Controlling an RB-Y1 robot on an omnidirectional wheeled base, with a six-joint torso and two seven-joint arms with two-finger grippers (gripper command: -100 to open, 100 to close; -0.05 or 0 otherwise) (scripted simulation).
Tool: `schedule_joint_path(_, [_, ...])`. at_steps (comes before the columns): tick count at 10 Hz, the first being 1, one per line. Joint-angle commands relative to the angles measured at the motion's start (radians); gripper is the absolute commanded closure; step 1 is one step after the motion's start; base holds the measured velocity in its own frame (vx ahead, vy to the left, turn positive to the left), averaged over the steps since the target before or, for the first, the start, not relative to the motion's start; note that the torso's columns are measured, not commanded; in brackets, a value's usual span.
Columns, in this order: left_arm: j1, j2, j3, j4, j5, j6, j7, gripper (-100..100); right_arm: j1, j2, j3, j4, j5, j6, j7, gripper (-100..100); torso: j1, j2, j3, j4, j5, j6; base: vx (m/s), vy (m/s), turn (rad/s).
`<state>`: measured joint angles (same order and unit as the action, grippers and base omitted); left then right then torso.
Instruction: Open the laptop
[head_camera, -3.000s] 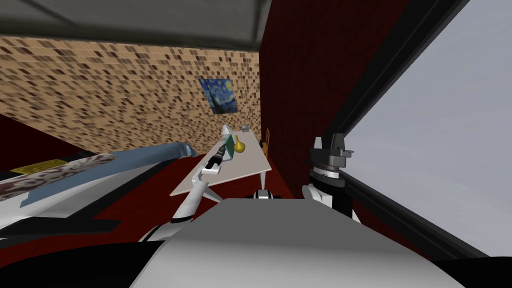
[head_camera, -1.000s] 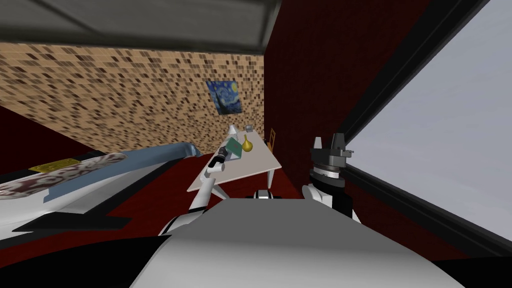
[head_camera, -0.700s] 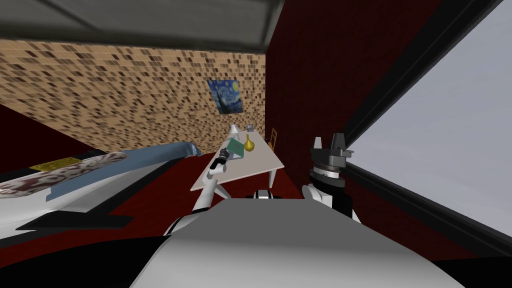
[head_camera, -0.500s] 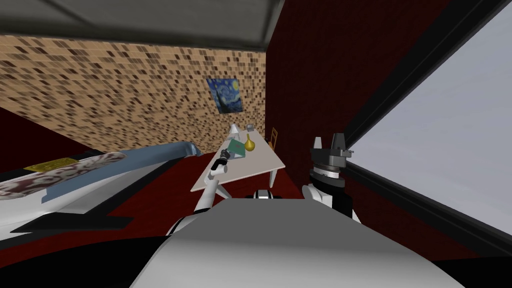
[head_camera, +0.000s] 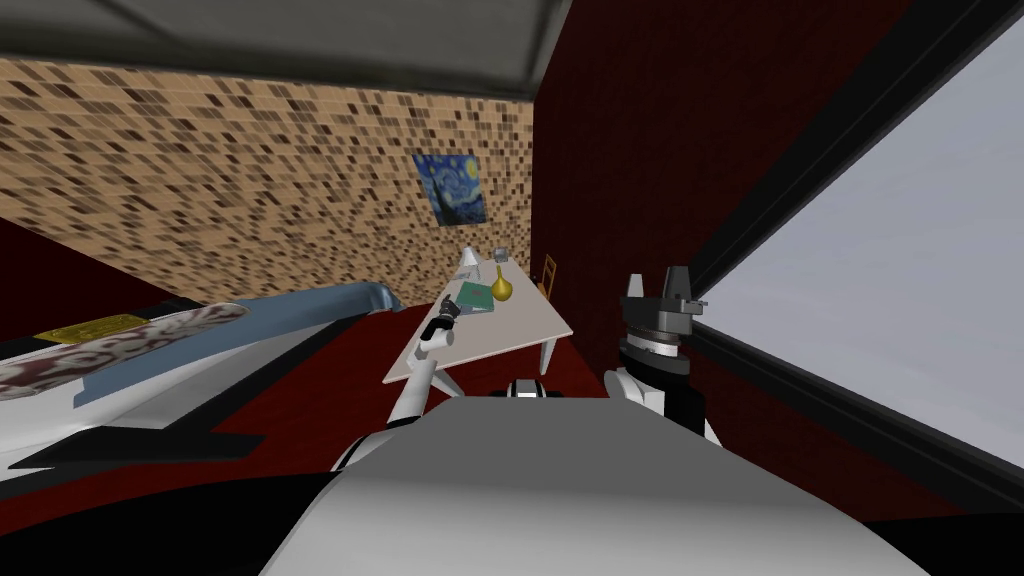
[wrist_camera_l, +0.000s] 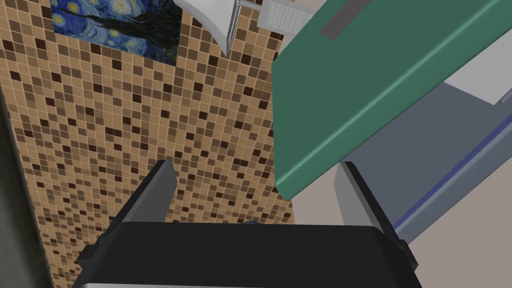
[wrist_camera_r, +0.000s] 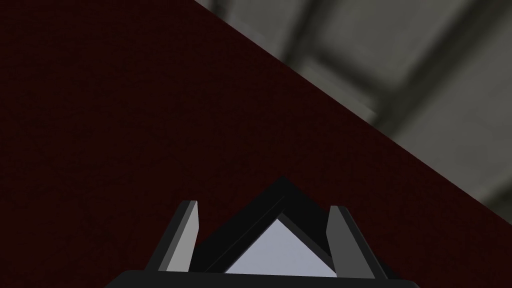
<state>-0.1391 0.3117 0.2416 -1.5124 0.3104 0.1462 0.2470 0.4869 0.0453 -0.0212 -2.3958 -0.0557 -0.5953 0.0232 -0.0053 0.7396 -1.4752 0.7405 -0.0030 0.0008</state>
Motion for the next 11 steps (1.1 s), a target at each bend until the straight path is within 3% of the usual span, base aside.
schedule_joint_path(1, [-0.007, 0.015, 0.014, -0.052, 0.006, 0.058, 0.008, -100, 0.0, 0.0, 0.0, 0.0, 0.0, 0.0, 0.0, 0, 0.002, 0.001, 0.0, 0.0, 0.001, 0.0, 0.004, -0.028, 0.003])
schedule_joint_path(4, [-0.018, 0.044, 0.029, -0.103, 0.02, 0.129, 0.021, -100, 0.0, 0.0, 0.0, 0.0, 0.0, 0.0, 0.0, 0, 0.005, 0.0, 0.0, -0.001, 0.002, -0.001, 0.0, -0.026, 0.013])
schedule_joint_path(5, [-0.016, 0.04, 0.027, -0.095, 0.017, 0.118, 0.018, -100, 0.0, 0.0, 0.0, 0.0, 0.0, 0.0, 0.0, 0, 0.006, 0.0, 0.0, -0.002, 0.003, -0.001, 0.0, -0.013, 0.006])
schedule_joint_path(6, [-0.016, 0.041, 0.027, -0.097, 0.017, 0.123, 0.018, 0, 0.0, 0.0, 0.0, 0.0, 0.0, 0.0, 0.0, 0, 0.007, -0.001, 0.0, -0.002, 0.004, -0.001, 0.0, 0.0, 0.0])
schedule_joint_path(11, [-0.015, 0.04, 0.026, -0.095, 0.017, 0.123, 0.018, 0, 0.0, 0.0, 0.0, 0.0, 0.0, 0.0, 0.0, 0, 0.005, -0.001, -0.001, -0.003, 0.003, -0.002, 0.0, 0.0, 0.0])
